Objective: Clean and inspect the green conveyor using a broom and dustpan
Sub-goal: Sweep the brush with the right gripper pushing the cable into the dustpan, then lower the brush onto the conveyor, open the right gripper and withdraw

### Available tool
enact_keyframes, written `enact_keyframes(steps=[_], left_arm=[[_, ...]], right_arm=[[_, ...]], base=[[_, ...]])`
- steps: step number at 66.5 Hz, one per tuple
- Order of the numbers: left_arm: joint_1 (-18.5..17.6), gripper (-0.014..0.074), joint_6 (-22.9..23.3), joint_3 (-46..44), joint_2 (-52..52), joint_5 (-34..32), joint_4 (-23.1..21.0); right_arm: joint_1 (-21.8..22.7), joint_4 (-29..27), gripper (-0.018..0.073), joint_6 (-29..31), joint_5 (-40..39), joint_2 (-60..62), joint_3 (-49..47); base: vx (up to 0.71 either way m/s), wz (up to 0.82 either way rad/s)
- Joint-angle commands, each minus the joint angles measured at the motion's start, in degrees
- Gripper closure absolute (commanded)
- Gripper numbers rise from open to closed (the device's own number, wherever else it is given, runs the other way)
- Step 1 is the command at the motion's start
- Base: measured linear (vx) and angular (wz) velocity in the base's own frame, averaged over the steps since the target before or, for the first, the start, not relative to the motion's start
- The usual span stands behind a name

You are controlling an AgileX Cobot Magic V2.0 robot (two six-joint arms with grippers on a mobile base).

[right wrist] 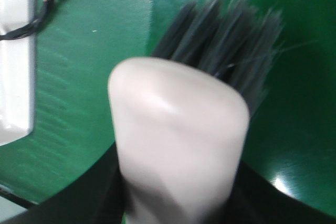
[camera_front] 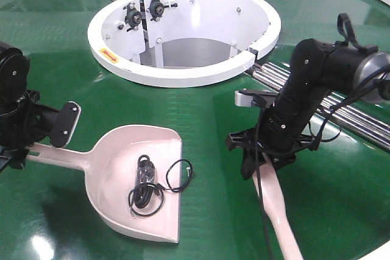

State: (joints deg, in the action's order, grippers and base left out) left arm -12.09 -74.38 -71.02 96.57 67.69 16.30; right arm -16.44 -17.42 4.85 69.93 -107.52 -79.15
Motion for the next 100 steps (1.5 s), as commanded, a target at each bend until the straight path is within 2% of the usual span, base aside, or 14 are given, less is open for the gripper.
enact_keyframes(steps=[1,18,27,45,76,89,100], left_arm=[[-0.68,0.0619,-0.49,-1.38,-2.05,0.18,-0.35],[-0.68,0.0619,-0.49,-1.38,-2.05,0.18,-0.35],[-0.68,0.0619,-0.49,-1.38,-2.05,0.16,-0.35],[-0.68,0.0619,-0.49,-1.38,-2.05,0.29,-0.35],[-0.68,0.0619,-0.49,-1.38,-2.05,0.29,-0.35],[-0.68,0.0619,-0.49,-1.38,-2.05,0.29,-0.35],[-0.68,0.0619,-0.49,-1.38,-2.05,0.29,-0.35]], right_arm=[[1.39,-1.71,0.0561,3.19,3.53,2.25,-1.22],[3.57,-10.56,0.0561,11.45,3.52,-1.21,-1.22],[4.13,-12.96,0.0561,12.75,3.52,-2.26,-1.22],[4.71,-10.93,0.0561,12.18,2.33,-4.57,-1.22],[4.71,-10.91,0.0559,11.72,0.44,-5.56,-1.22],[4.71,-10.62,0.0497,10.67,0.32,-5.56,-1.22],[4.71,-9.25,0.0355,10.51,0.32,-5.56,-1.22]], base=[[0.0,0.0],[0.0,0.0],[0.0,0.0],[0.0,0.0],[0.0,0.0],[0.0,0.0],[0.0,0.0]])
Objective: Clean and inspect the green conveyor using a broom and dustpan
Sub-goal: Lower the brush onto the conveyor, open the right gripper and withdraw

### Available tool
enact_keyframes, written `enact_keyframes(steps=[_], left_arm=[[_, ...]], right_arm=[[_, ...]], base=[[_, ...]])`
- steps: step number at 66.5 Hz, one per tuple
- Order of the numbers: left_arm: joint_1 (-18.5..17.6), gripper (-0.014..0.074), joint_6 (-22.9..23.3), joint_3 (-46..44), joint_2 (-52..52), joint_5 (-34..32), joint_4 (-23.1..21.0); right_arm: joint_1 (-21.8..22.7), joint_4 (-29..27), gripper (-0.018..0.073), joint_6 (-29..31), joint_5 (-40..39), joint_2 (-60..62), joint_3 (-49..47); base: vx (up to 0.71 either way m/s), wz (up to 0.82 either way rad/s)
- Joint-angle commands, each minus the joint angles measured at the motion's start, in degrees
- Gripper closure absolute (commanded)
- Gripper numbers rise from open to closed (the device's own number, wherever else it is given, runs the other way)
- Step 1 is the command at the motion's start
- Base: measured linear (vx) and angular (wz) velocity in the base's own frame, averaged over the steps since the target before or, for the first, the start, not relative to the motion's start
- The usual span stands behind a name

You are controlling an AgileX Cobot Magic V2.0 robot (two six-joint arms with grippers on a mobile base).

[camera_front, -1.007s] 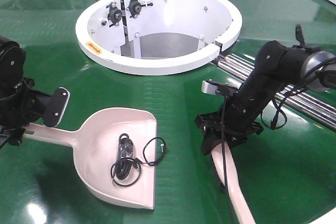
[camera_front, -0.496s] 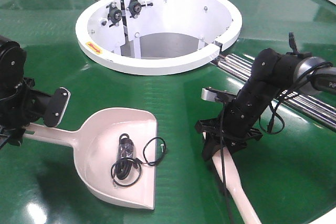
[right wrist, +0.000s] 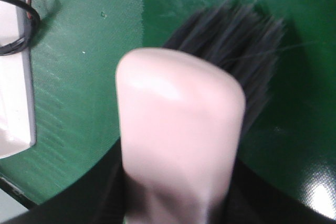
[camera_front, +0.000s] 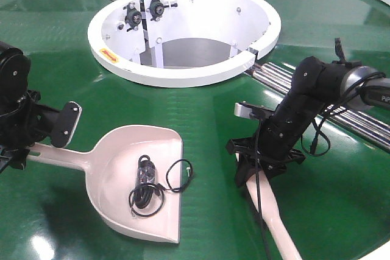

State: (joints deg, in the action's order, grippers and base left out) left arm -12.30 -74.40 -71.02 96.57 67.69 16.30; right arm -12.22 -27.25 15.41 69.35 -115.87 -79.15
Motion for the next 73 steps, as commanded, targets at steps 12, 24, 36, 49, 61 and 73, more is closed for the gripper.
enact_keyframes(steps=[12,24,36,49,61,73], left_arm=[[-0.48,0.0619,-0.47,-1.38,-2.05,0.29,-0.36],[-0.48,0.0619,-0.47,-1.38,-2.05,0.29,-0.36],[-0.48,0.0619,-0.47,-1.38,-2.05,0.29,-0.36],[-0.48,0.0619,-0.47,-1.38,-2.05,0.29,-0.36],[-0.48,0.0619,-0.47,-1.38,-2.05,0.29,-0.36],[-0.48,0.0619,-0.47,-1.38,-2.05,0.29,-0.36]], right_arm=[[0.48,1.27,0.0134,-0.17,1.06,2.78,-1.22],[0.48,1.39,-0.004,-0.56,1.06,2.78,-1.22],[0.48,1.34,-0.0069,-0.56,1.06,2.78,-1.22],[0.48,1.03,-0.0052,-0.56,0.7,2.86,-1.22],[0.48,1.45,-0.0046,-0.5,-3.07,5.66,-1.22],[0.45,2.25,-0.0043,-0.07,-8.55,10.61,-1.22]], base=[[0.0,0.0],[0.0,0.0],[0.0,0.0],[0.0,0.0],[0.0,0.0],[0.0,0.0]])
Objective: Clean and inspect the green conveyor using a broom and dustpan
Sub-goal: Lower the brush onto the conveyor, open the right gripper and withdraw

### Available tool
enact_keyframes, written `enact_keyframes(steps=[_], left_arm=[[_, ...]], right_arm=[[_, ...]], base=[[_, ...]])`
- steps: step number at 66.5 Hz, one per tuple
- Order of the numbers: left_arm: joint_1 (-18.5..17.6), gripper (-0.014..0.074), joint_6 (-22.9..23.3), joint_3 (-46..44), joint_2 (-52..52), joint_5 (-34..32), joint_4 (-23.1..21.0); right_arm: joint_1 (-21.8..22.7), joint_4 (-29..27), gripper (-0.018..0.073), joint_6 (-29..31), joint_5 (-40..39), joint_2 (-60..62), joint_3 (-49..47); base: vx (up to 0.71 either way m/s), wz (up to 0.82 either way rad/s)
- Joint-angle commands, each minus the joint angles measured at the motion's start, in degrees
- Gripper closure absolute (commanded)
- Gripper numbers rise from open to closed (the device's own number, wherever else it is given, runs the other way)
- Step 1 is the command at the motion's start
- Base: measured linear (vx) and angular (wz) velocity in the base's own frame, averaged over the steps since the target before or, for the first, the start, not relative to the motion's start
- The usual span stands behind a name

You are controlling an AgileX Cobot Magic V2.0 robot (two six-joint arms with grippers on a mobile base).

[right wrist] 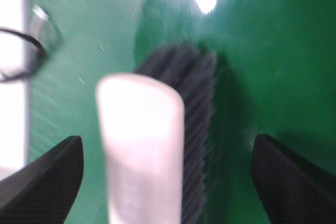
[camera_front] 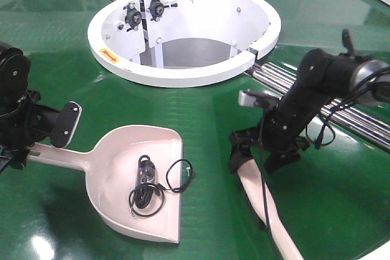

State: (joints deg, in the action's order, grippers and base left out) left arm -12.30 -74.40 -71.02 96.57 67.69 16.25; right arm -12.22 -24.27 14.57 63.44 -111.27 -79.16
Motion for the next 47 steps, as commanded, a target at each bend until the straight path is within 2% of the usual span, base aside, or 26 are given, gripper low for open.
enact_keyframes(steps=[1,24,33,41,47], left_arm=[[-0.48,0.0619,-0.47,-1.38,-2.05,0.29,-0.31],[-0.48,0.0619,-0.47,-1.38,-2.05,0.36,-0.31],[-0.48,0.0619,-0.47,-1.38,-2.05,0.36,-0.31],[-0.48,0.0619,-0.47,-1.38,-2.05,0.36,-0.31],[-0.48,0.0619,-0.47,-1.38,-2.05,0.36,-0.31]], right_arm=[[0.37,-0.6,-0.0042,0.83,-3.17,6.8,-1.22],[-0.97,5.72,-0.0027,0.66,-15.47,22.7,-1.03],[-1.92,9.1,-0.0001,-1.87,-19.06,29.21,-0.24],[-2.0,9.56,0.0052,-2.29,-27.53,36.29,6.45],[-2.0,9.16,0.0137,-2.29,-35.3,43.06,14.8]], base=[[0.0,0.0],[0.0,0.0],[0.0,0.0],[0.0,0.0],[0.0,0.0]])
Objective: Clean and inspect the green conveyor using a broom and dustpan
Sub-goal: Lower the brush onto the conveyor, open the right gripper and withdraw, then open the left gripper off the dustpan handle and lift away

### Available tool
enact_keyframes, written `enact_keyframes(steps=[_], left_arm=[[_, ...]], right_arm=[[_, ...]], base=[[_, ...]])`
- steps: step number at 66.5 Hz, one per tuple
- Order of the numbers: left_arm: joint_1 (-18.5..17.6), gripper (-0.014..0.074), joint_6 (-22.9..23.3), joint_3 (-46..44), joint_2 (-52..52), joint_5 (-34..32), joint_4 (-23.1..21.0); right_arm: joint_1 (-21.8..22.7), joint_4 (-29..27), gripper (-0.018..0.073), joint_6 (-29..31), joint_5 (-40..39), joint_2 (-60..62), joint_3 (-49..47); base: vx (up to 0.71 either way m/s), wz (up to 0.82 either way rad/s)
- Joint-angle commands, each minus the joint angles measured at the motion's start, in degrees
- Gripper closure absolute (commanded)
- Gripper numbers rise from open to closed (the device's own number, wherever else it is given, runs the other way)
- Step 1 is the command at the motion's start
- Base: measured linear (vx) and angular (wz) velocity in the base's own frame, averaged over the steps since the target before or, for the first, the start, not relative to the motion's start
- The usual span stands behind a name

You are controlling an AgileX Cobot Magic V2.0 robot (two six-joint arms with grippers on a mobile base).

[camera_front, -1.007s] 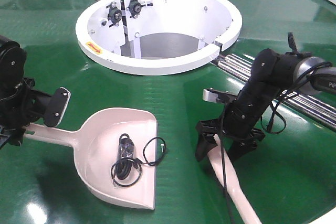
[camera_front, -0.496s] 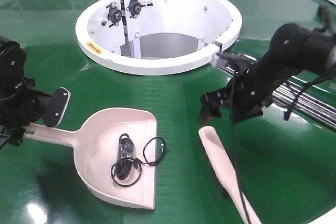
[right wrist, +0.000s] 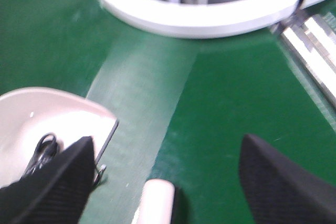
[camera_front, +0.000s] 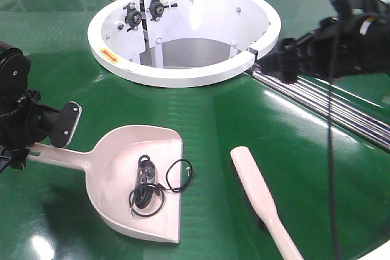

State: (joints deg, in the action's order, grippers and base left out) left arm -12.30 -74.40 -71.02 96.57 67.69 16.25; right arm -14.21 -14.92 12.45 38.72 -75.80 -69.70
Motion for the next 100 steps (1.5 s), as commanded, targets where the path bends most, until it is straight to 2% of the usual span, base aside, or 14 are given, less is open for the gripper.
enact_keyframes(steps=[1,9,17,24,37,100], left_arm=[[-0.48,0.0619,-0.47,-1.38,-2.05,0.36,-0.31],[-0.48,0.0619,-0.47,-1.38,-2.05,0.36,-0.31],[-0.48,0.0619,-0.47,-1.38,-2.05,0.36,-0.31],[-0.48,0.0619,-0.47,-1.38,-2.05,0.36,-0.31],[-0.48,0.0619,-0.47,-1.38,-2.05,0.36,-0.31],[-0.48,0.0619,-0.47,-1.38,-2.05,0.36,-0.31]], right_arm=[[-0.01,-0.18,0.0154,-0.17,-12.46,8.71,6.7],[-0.01,-0.34,0.0333,-0.17,-20.25,17.89,17.36],[-0.01,-0.1,0.0578,-0.17,-24.33,27.31,25.47],[-0.01,-0.5,0.057,-0.17,-24.65,32.29,28.81],[-0.01,-0.5,0.0569,0.05,-25.02,36.98,29.31],[-0.01,-1.82,0.0569,0.05,-26.46,37.34,29.31]], base=[[0.0,0.0],[0.0,0.0],[0.0,0.0],[0.0,0.0],[0.0,0.0],[0.0,0.0]])
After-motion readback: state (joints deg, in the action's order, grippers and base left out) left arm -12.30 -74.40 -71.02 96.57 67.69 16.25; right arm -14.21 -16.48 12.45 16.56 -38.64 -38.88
